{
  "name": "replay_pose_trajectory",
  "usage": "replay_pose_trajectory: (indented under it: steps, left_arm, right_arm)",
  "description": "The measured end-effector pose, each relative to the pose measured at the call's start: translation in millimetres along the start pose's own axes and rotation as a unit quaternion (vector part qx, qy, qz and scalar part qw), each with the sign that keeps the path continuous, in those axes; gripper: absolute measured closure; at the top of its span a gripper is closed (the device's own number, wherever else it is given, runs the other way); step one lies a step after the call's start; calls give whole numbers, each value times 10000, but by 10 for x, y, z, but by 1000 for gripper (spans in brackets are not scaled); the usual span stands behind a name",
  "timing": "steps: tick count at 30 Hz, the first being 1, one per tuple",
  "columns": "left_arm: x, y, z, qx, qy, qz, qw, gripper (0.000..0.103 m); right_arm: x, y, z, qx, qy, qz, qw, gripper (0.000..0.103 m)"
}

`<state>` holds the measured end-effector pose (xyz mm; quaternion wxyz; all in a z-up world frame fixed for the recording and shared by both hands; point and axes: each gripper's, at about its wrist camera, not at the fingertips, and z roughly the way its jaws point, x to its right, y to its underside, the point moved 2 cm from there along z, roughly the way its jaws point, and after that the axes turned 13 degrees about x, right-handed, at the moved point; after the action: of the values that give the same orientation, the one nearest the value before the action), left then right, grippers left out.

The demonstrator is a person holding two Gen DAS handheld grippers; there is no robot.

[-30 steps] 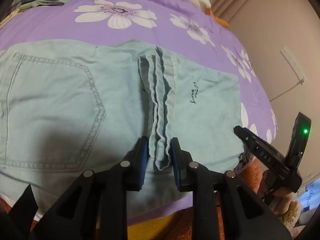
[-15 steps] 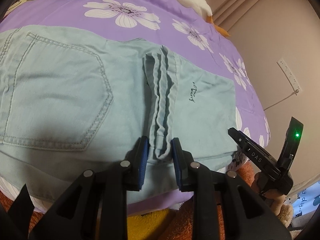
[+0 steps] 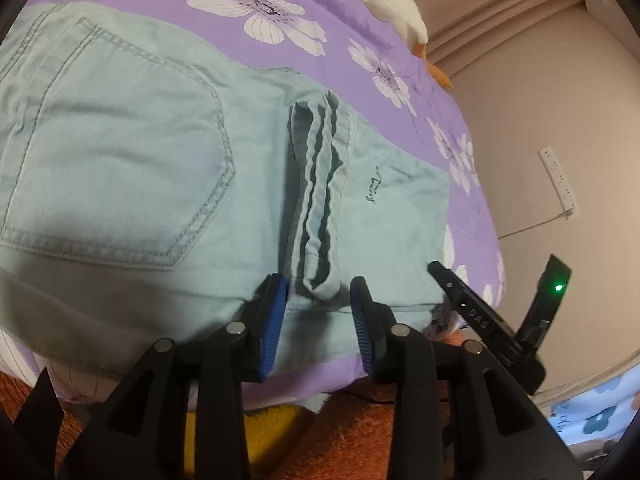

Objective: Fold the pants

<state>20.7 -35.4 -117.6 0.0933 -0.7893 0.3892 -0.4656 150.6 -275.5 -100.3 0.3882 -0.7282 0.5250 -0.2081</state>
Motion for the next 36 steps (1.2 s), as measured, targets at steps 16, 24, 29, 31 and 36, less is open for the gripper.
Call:
replay_pose_trajectory:
  steps: [16,24,29,31,36]
  left_arm:
    - [-107,-496,-1136,1738,-1288,326,9758,7]
    - [-564,-756,-1531,2165,-1921,-190,9570,6]
    - [-801,-847,-1605,2384,-2431,-330,9397,1]
    - [-939,-845,-1574,2321,-2550,-506,9373,1]
    - [-1257,-785,-1512,2042,-2652,-939,9376,1]
  right_arm:
    - [-29,-98,-78,-78,-37,74,9999,58]
    - [-520,-476,-431,514,-780,-259,9953,24]
    - [-919,-819,-558,764,-1590,-260,9840,12]
    - [-1057,-930,-550,710,-1781,-167,9813,12]
    - [-1395,-1071,-482,725,-2108,7,9748,12]
